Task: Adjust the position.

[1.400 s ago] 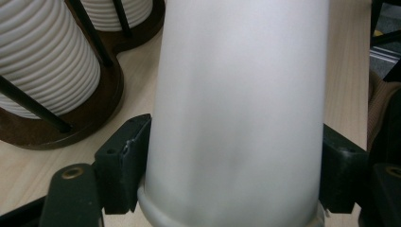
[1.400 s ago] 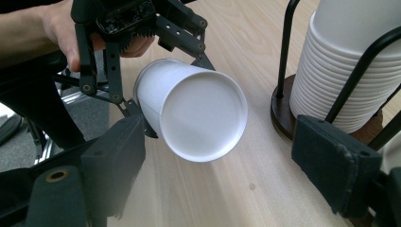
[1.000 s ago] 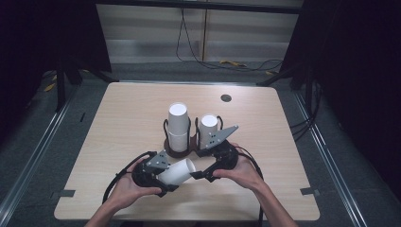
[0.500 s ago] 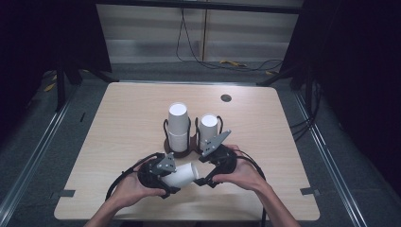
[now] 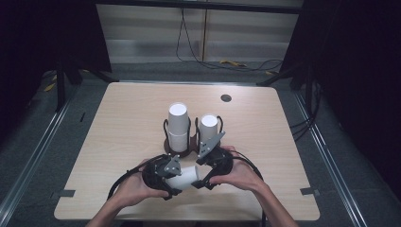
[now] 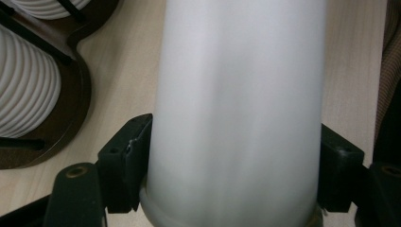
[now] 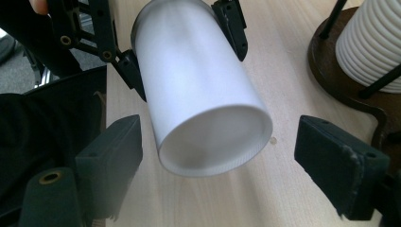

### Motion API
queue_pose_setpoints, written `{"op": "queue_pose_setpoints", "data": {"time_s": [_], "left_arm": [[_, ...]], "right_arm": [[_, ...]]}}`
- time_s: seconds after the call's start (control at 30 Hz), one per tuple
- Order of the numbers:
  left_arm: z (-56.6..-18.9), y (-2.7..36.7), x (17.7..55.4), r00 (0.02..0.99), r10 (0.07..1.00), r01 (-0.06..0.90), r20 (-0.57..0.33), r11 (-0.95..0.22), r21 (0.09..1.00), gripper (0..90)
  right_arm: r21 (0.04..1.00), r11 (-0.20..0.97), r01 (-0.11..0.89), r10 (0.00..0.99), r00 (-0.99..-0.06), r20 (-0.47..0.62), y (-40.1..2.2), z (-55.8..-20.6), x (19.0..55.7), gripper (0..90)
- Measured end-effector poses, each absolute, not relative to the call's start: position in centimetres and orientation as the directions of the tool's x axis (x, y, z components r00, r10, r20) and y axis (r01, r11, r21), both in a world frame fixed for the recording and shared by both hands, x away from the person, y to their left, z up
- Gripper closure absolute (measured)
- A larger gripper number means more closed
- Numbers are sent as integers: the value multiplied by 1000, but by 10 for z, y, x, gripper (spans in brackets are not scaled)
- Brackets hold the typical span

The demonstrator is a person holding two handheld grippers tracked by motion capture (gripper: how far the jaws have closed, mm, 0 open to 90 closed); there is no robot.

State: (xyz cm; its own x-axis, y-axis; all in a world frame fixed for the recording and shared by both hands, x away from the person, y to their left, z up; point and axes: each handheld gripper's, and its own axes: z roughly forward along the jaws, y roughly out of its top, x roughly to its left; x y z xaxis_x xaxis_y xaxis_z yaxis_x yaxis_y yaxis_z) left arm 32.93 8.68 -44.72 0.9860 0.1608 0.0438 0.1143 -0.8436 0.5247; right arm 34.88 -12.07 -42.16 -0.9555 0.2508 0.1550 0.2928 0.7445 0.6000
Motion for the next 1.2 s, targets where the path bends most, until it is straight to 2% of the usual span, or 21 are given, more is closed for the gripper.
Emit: {"op": "queue_pose_setpoints", "data": {"time_s": [0.4,0.43,0.7,1.2], "left_arm": [[-446,78,324,990,123,72,67,-855,514,262],[-446,78,323,986,144,82,78,-847,525,262],[-447,74,321,989,131,74,71,-847,527,262],[-448,75,318,988,114,41,104,-844,535,258]], "right_arm": [[591,753,287,213,-958,194,-113,-425,349,191],[586,760,280,199,-959,201,-112,-426,348,203],[575,767,284,183,-956,228,-109,-428,348,274],[572,767,290,168,-952,258,-111,-429,350,324]]}}
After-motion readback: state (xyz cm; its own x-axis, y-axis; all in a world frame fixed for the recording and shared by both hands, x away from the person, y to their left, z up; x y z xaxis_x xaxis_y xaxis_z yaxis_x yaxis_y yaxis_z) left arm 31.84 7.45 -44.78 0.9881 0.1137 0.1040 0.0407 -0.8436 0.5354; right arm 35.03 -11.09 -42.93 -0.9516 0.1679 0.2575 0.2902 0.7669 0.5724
